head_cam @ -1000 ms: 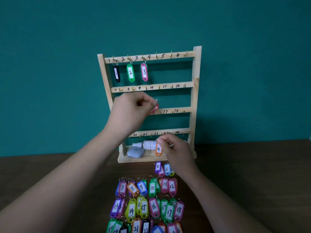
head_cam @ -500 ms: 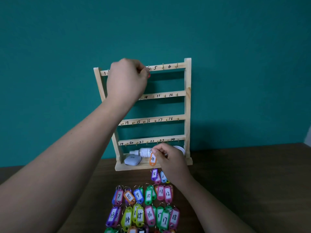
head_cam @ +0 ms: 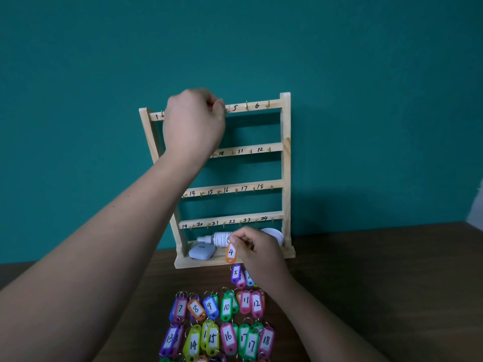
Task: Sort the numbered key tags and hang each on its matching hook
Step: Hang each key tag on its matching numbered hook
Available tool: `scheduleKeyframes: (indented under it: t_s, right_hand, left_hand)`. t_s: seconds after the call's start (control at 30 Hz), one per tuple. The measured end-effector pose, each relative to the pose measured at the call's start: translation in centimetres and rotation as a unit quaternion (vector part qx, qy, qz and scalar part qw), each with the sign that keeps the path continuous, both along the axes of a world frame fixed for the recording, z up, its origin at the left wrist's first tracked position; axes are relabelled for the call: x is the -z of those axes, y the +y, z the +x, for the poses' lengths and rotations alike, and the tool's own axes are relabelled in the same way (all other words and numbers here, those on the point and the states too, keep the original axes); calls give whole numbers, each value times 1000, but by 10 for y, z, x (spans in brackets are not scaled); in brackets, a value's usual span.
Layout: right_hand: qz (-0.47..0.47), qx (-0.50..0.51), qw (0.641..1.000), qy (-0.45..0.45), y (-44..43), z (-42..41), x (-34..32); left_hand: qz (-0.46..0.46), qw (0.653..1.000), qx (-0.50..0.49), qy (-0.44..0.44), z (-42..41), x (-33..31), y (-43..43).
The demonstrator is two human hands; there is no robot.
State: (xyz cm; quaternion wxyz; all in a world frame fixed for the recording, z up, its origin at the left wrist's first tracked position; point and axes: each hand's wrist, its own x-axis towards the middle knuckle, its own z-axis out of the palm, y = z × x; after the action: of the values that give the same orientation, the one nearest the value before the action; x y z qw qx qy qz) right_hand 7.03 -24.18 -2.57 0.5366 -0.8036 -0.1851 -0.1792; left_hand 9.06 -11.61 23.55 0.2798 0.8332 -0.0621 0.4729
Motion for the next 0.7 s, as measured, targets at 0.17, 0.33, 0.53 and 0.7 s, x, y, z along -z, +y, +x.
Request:
scheduleKeyframes:
  t_s: [0.17, 0.33, 0.53, 0.7]
  right_hand:
    - [1, -2, 1000, 6, 0, 1, 1]
    - [0, -5, 1000, 3, 2, 0, 1]
    - [18, -8, 1000, -1, 0, 1, 0]
    - [45, 0, 999, 3, -1, 2, -1]
  left_hand:
    - [41, 998, -34, -24, 2, 2, 1]
    - [109, 991, -70, -22, 2, 8, 5]
    - [75, 995, -10, -68, -18, 35, 19]
    - [64, 997, 45, 7, -33, 82, 31]
